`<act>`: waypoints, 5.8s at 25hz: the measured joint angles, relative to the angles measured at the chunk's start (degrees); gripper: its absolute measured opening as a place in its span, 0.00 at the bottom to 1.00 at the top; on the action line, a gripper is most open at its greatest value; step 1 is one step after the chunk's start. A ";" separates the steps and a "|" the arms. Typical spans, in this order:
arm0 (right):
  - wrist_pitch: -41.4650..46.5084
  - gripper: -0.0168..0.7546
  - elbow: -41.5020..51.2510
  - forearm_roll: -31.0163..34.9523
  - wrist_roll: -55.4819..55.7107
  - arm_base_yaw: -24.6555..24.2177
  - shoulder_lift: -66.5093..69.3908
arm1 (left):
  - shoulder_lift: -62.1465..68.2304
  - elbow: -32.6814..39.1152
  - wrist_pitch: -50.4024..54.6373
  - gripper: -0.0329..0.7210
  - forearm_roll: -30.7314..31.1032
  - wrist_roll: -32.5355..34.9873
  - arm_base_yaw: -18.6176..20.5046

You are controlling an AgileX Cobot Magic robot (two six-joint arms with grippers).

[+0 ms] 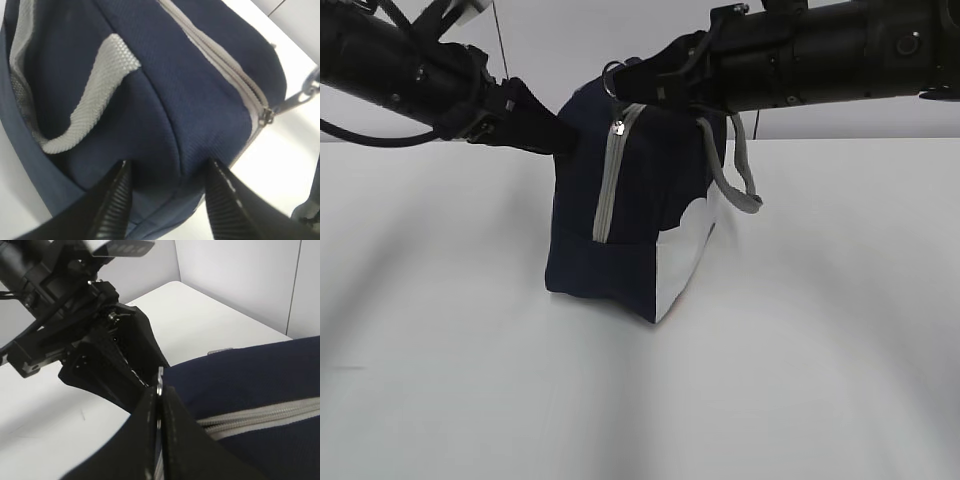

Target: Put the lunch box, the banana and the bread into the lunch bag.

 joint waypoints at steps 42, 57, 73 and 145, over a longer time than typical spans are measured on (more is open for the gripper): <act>6.38 0.03 -10.39 3.43 6.02 -1.99 8.15 | 0.91 0.00 9.08 0.03 3.23 -4.71 -2.14; 5.90 0.03 -22.42 3.78 9.96 -4.57 19.73 | 0.91 0.00 10.74 0.03 5.44 -5.31 -2.14; -1.21 0.03 -41.92 -0.12 20.31 -7.69 35.81 | 0.91 0.00 11.72 0.03 10.20 -6.37 -2.14; -18.65 0.03 -47.44 -4.00 29.85 -12.09 41.51 | 18.65 -29.41 3.39 0.55 0.70 -30.70 0.74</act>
